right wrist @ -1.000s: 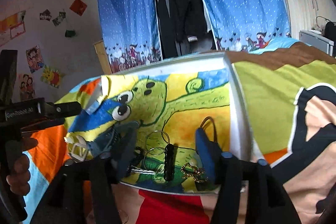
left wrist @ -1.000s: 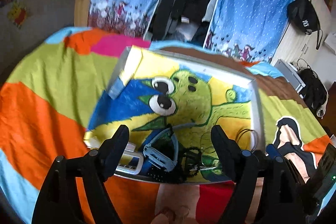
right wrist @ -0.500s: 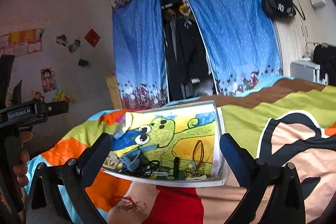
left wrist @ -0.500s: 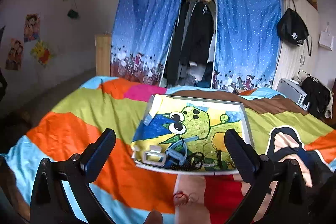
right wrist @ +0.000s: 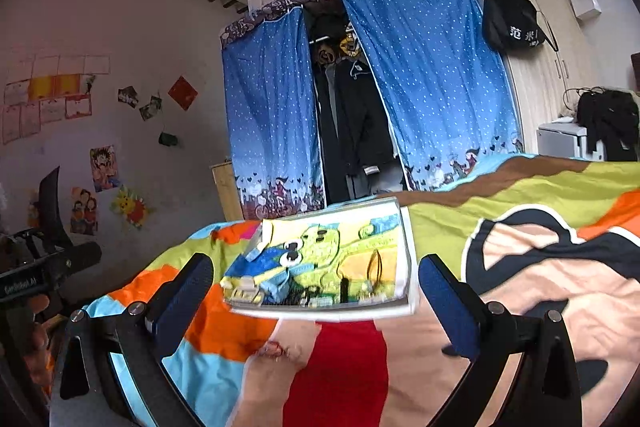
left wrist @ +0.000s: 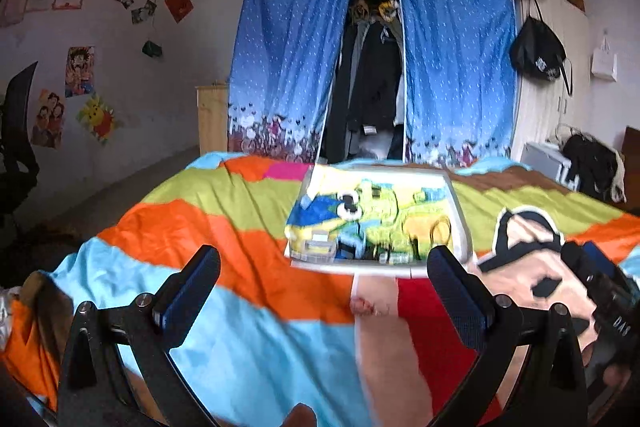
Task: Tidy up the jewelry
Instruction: 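Withdraw both tools from the tray toward the red bracelet and key rings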
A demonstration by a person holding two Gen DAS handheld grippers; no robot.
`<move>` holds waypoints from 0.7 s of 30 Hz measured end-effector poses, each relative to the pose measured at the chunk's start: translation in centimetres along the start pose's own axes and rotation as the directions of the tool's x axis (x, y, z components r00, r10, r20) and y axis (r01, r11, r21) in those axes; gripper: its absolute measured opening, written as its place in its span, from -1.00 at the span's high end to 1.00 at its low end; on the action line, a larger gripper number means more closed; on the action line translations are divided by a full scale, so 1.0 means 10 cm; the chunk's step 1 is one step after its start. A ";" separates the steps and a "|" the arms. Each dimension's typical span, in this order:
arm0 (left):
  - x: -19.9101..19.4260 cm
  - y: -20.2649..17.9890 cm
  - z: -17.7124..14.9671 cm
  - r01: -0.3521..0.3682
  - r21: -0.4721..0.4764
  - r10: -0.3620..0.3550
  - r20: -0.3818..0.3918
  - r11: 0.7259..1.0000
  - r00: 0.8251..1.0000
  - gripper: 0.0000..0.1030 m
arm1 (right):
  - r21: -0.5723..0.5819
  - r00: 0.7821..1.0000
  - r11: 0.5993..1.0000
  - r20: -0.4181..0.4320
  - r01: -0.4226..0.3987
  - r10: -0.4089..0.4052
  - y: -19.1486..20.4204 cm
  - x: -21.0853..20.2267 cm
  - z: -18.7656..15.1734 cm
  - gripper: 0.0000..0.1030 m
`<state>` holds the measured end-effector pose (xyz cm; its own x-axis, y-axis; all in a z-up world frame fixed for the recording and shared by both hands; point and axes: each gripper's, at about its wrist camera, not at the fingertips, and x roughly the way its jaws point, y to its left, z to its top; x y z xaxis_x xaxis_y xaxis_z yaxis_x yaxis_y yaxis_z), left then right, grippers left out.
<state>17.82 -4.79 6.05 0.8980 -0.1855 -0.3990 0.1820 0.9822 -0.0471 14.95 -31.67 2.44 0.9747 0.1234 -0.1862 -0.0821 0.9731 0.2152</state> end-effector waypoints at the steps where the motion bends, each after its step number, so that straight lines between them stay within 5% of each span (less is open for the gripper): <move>1: -0.05 0.00 -0.05 -0.002 0.005 0.002 -0.007 1.000 1.000 -0.97 | 0.003 1.000 1.000 -0.016 0.007 -0.007 0.01 -0.04 -0.04 -1.00; 13: -0.15 0.12 -0.82 -0.030 0.039 0.037 -0.168 0.999 0.985 -0.97 | -0.026 0.981 0.998 -0.185 0.056 -0.060 0.27 -0.26 -0.42 -1.00; 21: -0.07 0.16 -0.96 -0.046 0.013 0.048 -0.212 0.999 0.976 -0.97 | -0.030 0.963 0.997 -0.258 0.072 -0.077 0.28 -0.13 -0.53 -1.00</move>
<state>13.61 -2.77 -2.54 0.8006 -0.1276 -0.5855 0.1452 0.9893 -0.0170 12.32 -28.12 -1.83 0.8915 0.0940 -0.4431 -0.0180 0.9848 0.1725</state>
